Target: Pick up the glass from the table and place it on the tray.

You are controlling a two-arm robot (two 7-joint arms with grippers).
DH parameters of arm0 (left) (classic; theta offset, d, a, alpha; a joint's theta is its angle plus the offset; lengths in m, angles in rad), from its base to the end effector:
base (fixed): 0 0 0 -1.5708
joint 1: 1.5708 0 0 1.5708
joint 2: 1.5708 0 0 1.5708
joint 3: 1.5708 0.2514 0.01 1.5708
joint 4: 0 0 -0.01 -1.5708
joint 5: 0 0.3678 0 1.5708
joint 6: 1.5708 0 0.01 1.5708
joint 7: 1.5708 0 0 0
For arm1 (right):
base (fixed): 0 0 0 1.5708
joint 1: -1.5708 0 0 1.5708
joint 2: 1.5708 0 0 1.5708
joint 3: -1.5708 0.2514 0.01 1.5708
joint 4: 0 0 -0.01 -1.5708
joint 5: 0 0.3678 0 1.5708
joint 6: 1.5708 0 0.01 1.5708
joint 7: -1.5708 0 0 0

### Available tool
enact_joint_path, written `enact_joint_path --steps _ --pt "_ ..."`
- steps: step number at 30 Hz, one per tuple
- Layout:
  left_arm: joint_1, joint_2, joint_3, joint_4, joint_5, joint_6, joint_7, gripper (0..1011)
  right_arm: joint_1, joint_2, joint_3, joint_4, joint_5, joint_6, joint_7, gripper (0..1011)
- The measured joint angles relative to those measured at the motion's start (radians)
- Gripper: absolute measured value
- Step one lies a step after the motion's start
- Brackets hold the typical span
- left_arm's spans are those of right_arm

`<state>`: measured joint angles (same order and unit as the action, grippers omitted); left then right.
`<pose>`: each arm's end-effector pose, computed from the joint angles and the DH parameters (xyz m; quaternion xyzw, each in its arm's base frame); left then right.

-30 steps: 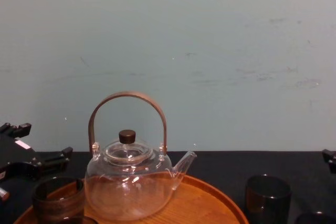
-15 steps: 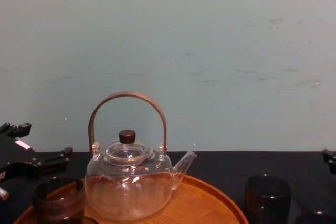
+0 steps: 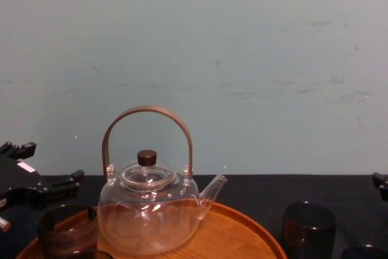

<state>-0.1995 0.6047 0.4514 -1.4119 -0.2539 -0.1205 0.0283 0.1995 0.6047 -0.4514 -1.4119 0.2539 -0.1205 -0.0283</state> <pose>0.4075 0.0452 -0.2825 0.1416 -0.1324 0.5799 0.7913 0.4075 -0.0452 -0.2825 -0.1415 -0.1324 -0.5799 0.7913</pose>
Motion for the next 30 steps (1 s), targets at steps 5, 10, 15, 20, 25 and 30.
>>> enact_joint_path --steps 5,10,15,20,25,30 --pt "0.0 0.0 0.0 0.0 0.0 0.0 0.0 1001 0.0 0.0 0.0 0.0 0.0 0.0 0.0 1002" --pt "0.0 0.0 0.0 0.0 0.0 0.0 0.0 1001 0.001 -0.002 0.002 0.002 0.0 0.0 0.003 1002" --pt "0.0 0.0 0.0 0.0 0.0 0.0 0.0 1002 0.009 -0.009 0.015 0.011 0.017 0.001 0.046 1002" --pt "0.0 0.0 0.0 0.0 0.0 0.0 0.0 1001 0.004 -0.011 0.029 0.004 0.031 0.001 0.086 1002" --pt "0.0 0.0 0.0 0.0 0.0 0.0 0.0 1001 -0.02 -0.001 0.035 -0.051 0.028 0.01 0.113 1002" --pt "0.0 0.0 0.0 0.0 0.0 0.0 0.0 1001 -0.049 0.01 0.043 -0.107 0.028 0.014 0.135 1002"
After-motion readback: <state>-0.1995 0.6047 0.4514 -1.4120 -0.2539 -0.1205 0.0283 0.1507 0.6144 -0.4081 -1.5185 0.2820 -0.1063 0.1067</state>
